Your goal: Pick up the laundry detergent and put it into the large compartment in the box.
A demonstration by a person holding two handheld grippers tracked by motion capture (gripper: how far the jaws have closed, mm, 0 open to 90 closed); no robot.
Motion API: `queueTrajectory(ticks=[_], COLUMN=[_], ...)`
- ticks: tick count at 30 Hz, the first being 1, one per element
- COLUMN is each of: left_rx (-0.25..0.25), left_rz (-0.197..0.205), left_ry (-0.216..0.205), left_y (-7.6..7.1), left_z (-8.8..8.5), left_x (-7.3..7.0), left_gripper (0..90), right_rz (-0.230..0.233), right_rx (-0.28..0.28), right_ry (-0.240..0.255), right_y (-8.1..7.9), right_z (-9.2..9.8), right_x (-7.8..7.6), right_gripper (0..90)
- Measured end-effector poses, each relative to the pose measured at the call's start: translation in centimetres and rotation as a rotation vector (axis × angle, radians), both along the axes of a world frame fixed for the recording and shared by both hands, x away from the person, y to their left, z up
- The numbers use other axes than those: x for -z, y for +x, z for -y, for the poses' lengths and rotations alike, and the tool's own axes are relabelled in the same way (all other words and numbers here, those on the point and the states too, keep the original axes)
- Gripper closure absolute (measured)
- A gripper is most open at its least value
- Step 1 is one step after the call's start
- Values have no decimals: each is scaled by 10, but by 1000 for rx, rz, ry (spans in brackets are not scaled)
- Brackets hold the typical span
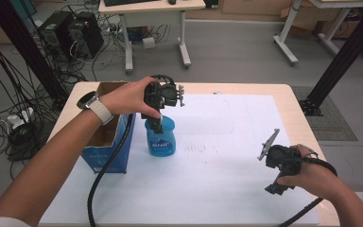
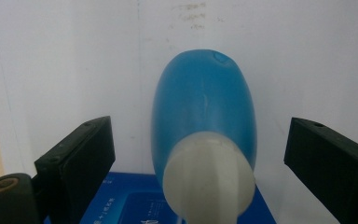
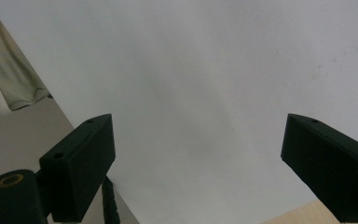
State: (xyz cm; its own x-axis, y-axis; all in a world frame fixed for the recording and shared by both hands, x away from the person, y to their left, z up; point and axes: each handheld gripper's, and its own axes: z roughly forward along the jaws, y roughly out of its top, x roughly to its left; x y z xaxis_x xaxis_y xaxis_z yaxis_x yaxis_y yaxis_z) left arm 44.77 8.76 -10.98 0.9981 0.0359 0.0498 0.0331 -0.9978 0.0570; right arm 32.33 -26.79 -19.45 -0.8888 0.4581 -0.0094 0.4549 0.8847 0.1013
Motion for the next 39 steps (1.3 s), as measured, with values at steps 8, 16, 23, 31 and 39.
queueTrajectory(ticks=[8,16,23,31,39], left_rx=[-15,-1,11,16,3], left_rz=[20,3,-18,-31,-29], left_ry=[34,44,46,50,43], left_y=[-2,-2,2,6,7], left_z=[6,11,12,14,12], left_x=[19,29,32,35,35], left_gripper=[99,128,240,339,378], right_rz=[-4,-6,-8,-11,-15], right_rx=[-2,5,7,4,8], right_ry=[-1,3,7,9,15], right_y=[2,2,2,2,3], right_z=[-1,0,1,2,3], right_x=[2,1,3,3,4], right_gripper=[91,91,91,90,90])
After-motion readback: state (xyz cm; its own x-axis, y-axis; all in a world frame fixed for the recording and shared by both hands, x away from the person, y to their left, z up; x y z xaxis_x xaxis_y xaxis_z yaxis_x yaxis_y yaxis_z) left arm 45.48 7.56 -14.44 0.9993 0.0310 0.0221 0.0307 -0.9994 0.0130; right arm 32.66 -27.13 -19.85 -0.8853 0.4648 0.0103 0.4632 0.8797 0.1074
